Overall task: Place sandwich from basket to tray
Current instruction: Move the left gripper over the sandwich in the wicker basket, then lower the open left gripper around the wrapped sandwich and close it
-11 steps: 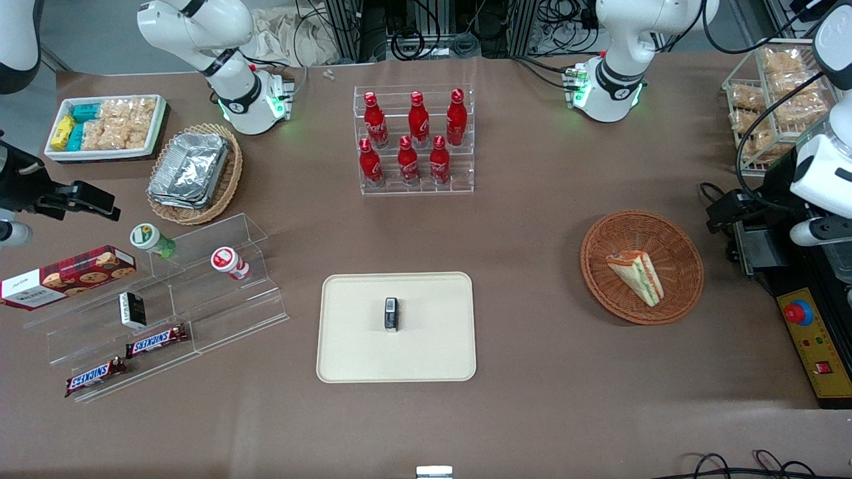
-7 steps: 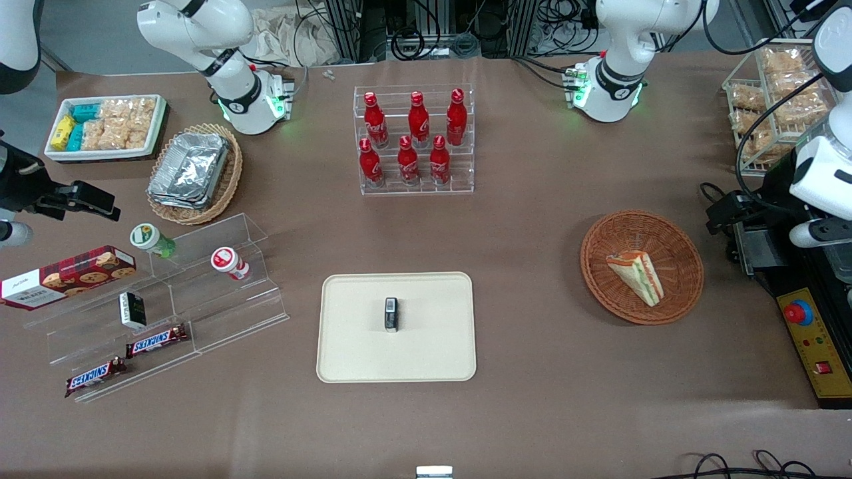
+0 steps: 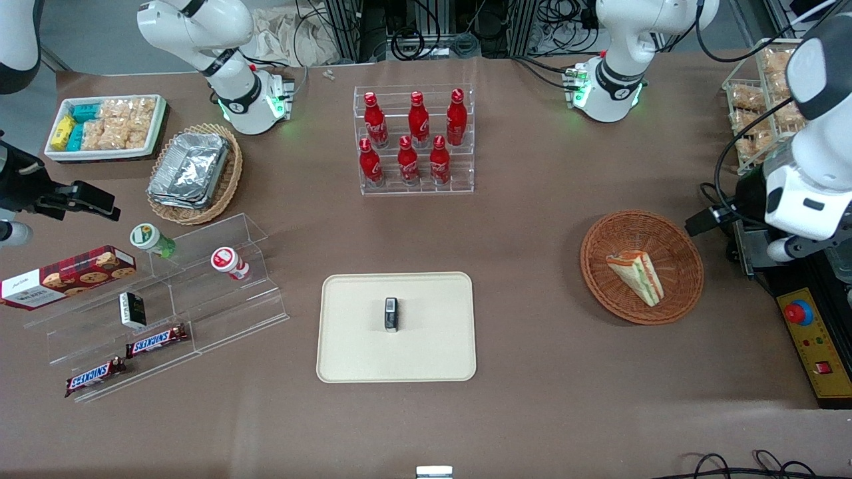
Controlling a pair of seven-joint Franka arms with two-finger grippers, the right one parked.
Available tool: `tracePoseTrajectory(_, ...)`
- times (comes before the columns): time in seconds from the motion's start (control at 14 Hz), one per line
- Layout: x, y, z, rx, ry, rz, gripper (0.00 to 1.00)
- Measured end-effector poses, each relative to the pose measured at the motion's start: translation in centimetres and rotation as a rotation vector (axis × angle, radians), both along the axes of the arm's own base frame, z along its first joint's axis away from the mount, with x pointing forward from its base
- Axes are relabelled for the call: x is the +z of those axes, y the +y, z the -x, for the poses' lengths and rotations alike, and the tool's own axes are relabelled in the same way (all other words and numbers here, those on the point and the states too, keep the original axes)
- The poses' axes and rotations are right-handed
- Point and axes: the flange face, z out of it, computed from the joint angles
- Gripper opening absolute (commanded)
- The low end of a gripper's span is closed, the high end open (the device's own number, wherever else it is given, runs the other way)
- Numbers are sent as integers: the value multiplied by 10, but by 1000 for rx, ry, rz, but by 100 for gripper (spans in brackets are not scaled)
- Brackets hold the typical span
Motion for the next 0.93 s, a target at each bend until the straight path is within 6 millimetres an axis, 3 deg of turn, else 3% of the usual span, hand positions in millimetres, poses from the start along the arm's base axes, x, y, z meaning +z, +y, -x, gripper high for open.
tracePoseTrajectory(0.43, -108, 1, 6, 208, -26, -9, 100)
tracePoseTrajectory(0.93, -177, -14, -4, 228, 11, -31, 100)
